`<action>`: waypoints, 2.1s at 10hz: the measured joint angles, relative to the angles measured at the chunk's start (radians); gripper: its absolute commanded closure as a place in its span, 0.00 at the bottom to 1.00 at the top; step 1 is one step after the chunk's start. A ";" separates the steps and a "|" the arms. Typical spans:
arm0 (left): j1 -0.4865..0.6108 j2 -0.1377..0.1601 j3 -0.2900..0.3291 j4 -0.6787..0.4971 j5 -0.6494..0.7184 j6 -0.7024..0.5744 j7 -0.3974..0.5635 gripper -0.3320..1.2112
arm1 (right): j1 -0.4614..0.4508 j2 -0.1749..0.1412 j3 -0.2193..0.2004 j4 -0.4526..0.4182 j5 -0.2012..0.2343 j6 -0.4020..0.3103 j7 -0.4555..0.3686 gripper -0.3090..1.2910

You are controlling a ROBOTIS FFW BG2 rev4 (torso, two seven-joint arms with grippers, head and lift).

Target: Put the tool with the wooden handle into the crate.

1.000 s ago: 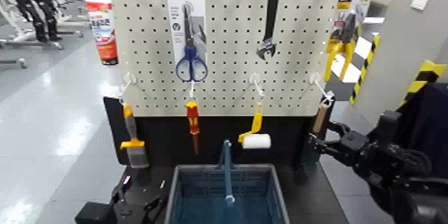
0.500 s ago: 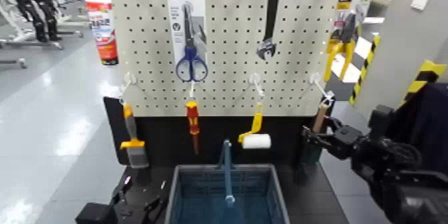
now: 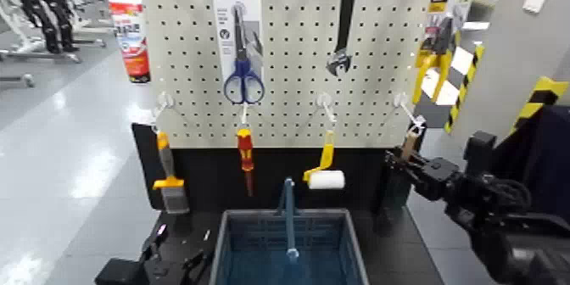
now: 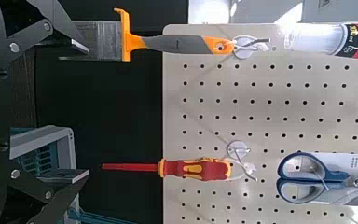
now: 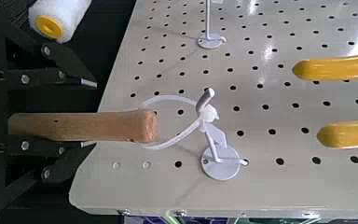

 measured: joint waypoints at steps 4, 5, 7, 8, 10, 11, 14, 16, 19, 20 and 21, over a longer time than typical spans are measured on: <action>0.001 0.000 0.000 -0.001 0.001 0.000 0.000 0.45 | 0.021 0.005 0.001 -0.029 0.005 0.018 -0.044 0.92; 0.002 0.000 0.000 -0.001 0.002 0.000 0.000 0.45 | 0.024 0.005 -0.001 -0.033 0.003 0.020 -0.044 0.92; 0.002 0.000 -0.001 -0.001 0.002 0.000 0.000 0.45 | 0.036 0.008 -0.008 -0.050 0.000 0.020 -0.044 0.92; 0.002 0.000 -0.002 0.000 0.002 0.000 0.000 0.45 | 0.049 0.010 -0.016 -0.076 -0.001 0.026 -0.048 0.92; 0.001 0.000 -0.003 0.002 0.002 0.001 0.000 0.45 | 0.093 0.017 -0.041 -0.175 0.011 0.062 -0.066 0.92; 0.001 0.000 -0.004 0.003 0.002 0.002 0.000 0.45 | 0.112 0.021 -0.053 -0.217 0.014 0.078 -0.069 0.92; -0.004 0.005 -0.010 0.006 0.003 0.003 0.000 0.45 | 0.158 0.029 -0.091 -0.332 0.031 0.138 -0.072 0.92; -0.008 0.008 -0.013 0.008 0.005 0.003 0.000 0.45 | 0.199 0.040 -0.121 -0.408 0.035 0.180 -0.072 0.92; -0.012 0.012 -0.018 0.011 0.006 0.005 0.000 0.45 | 0.284 0.068 -0.145 -0.615 0.050 0.330 -0.068 0.92; -0.012 0.012 -0.019 0.011 0.006 0.006 0.000 0.45 | 0.306 0.079 -0.138 -0.682 0.045 0.384 -0.053 0.92; -0.012 0.012 -0.020 0.010 0.006 0.007 0.000 0.45 | 0.325 0.092 -0.124 -0.729 0.033 0.424 -0.040 0.92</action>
